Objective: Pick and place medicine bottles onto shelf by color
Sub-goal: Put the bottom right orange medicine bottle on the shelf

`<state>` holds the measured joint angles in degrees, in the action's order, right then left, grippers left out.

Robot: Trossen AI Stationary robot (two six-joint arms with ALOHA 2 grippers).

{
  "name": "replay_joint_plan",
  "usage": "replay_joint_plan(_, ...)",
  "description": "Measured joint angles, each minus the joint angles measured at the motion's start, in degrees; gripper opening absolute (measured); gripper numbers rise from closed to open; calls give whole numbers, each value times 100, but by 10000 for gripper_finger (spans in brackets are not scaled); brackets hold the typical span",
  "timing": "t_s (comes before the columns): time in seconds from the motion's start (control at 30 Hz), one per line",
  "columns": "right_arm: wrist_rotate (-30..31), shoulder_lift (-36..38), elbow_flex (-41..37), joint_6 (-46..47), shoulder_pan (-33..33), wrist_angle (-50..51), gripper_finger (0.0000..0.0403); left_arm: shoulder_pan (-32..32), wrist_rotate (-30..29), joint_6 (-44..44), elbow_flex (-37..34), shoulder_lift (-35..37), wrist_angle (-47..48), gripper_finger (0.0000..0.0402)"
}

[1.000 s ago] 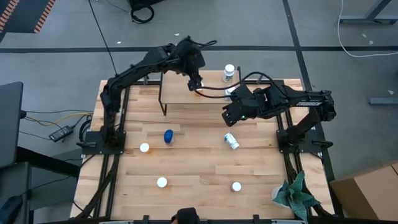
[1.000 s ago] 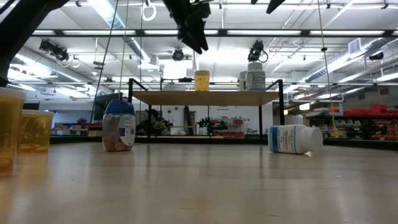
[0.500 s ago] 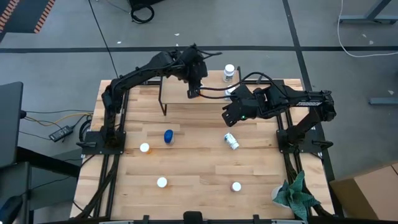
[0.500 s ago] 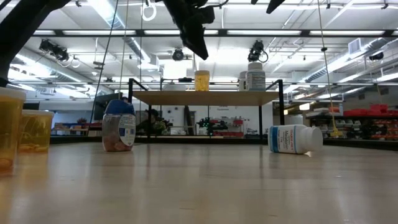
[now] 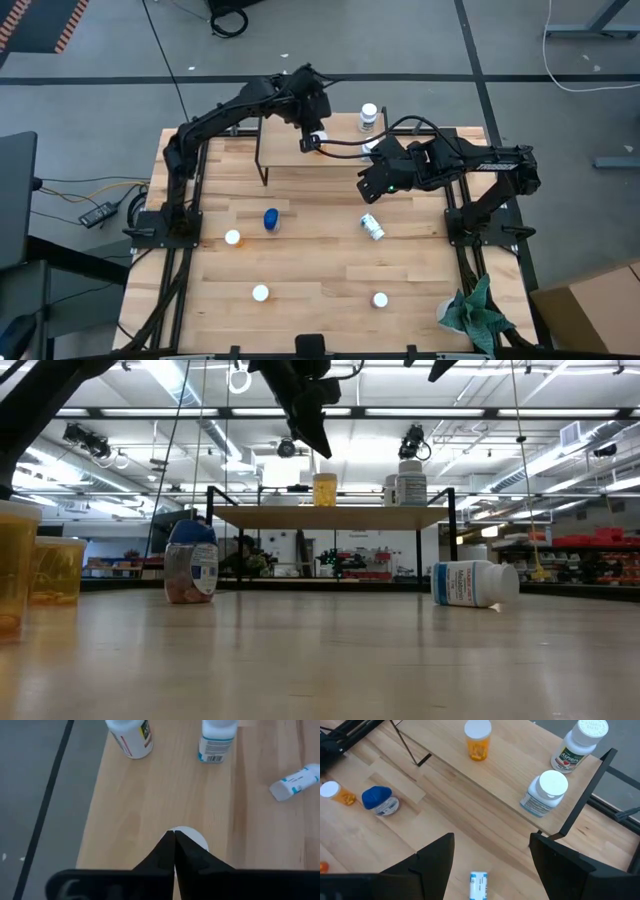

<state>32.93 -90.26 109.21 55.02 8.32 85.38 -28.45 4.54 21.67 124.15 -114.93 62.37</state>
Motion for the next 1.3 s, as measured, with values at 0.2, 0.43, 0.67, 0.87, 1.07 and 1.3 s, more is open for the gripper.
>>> replay_joint_plan(0.2, 0, 0, 0, 2, 0, 10, 266, -2, 187, -26, -8, -313, 300, 3)
replay_joint_plan(0.43, -50, 0, 0, 39, 0, 27, 266, 66, 219, -82, 27, -481, 175, 2)
replay_joint_plan(0.67, -58, 0, 0, 66, 0, 25, 266, 24, 413, -175, 29, -620, 246, 2)
replay_joint_plan(0.87, -57, 0, 0, 50, 0, 22, 266, 19, 697, -329, 31, -717, 349, 1)
replay_joint_plan(1.07, -55, 0, 0, 48, 0, 22, 266, 63, 724, -441, 29, -757, 262, 1)
replay_joint_plan(1.3, -52, 0, 0, 76, 0, 20, 266, 24, 699, -733, 138, -747, 106, 14)
